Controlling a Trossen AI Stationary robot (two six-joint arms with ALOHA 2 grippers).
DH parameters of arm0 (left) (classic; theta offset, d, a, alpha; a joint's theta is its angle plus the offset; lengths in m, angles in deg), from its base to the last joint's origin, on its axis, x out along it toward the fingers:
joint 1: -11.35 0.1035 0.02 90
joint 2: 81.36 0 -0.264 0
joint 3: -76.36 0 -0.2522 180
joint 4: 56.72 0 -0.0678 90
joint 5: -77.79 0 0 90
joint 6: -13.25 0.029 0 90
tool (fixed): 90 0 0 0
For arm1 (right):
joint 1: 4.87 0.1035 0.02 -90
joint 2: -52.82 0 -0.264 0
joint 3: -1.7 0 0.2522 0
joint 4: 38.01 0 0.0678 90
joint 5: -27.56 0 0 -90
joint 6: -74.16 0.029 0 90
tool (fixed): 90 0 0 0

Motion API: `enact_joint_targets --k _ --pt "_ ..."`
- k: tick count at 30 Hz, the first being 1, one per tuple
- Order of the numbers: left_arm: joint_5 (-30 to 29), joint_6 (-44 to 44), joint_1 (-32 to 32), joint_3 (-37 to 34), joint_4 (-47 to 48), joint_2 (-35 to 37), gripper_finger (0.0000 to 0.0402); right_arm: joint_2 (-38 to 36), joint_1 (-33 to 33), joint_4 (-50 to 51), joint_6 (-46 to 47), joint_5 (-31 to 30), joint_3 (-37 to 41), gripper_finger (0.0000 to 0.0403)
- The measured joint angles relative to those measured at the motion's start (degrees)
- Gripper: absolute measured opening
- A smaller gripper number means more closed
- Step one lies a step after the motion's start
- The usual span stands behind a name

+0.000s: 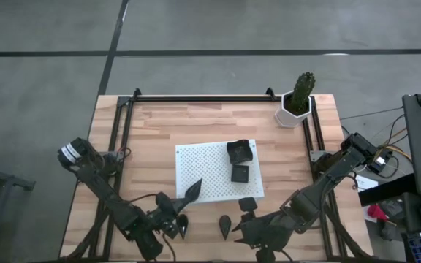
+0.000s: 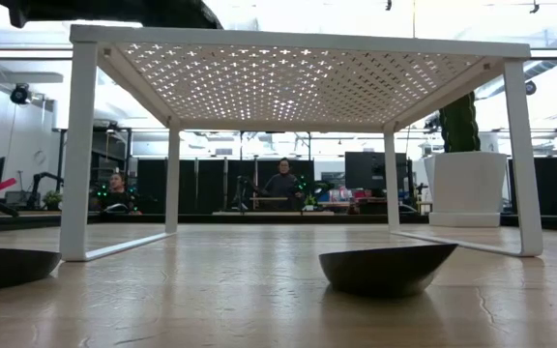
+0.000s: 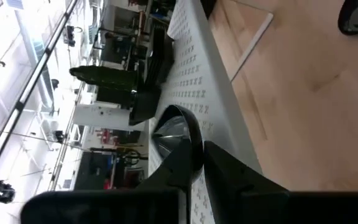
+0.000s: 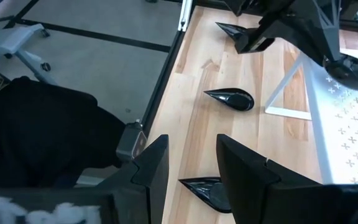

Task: Pick & Place Mini shaped plates
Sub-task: Put the drop-shaped plate on the shelf

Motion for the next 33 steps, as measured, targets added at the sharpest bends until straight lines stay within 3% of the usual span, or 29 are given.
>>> enact_joint_targets --k 18,33 --pt "0.2 -5.6 0.2 0.4 1.0 0.2 0.0128 0.0 0.0 -0.8 -0.2 0.0 0.0 0.0132" --pt "0.8 -8.7 -2.0 0.6 0.8 0.2 0.0133 0.0 0.0 -0.8 -0.2 0.0 0.0 0.0132"
